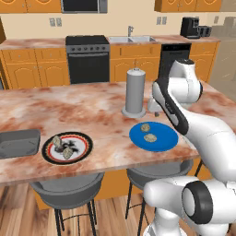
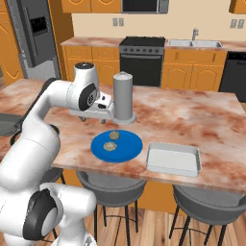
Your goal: Place two dumplings into each of the tupperware containers and then place the containers in the fridge.
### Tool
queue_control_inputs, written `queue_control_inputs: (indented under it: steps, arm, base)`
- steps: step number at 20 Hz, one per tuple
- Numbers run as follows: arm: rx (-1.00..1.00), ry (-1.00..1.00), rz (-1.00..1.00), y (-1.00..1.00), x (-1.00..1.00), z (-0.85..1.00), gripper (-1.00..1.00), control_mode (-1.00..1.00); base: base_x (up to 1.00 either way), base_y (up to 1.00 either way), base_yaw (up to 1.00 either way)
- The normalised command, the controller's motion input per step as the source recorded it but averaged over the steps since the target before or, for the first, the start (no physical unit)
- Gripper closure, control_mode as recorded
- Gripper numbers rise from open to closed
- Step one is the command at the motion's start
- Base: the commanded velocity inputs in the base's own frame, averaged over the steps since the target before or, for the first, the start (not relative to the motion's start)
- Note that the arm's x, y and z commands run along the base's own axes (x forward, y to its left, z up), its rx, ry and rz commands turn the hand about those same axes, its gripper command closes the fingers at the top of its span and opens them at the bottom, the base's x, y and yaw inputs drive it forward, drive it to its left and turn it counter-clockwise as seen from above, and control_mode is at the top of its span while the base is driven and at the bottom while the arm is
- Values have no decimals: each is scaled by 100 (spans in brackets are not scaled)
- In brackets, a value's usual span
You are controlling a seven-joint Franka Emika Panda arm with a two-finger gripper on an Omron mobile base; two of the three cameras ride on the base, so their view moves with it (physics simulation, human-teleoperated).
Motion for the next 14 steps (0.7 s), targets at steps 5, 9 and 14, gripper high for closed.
queue_control_inputs:
  steps: [5,9,14]
  arm:
    - [0,6,0,-9,35,-74,-100,-100]
    - [0,7,0,0,20,-70,-100,-100]
    - [0,5,0,0,5,-56,-100,-100]
  base:
    - [0,0,0]
    - [0,0,0]
    - [0,0,0]
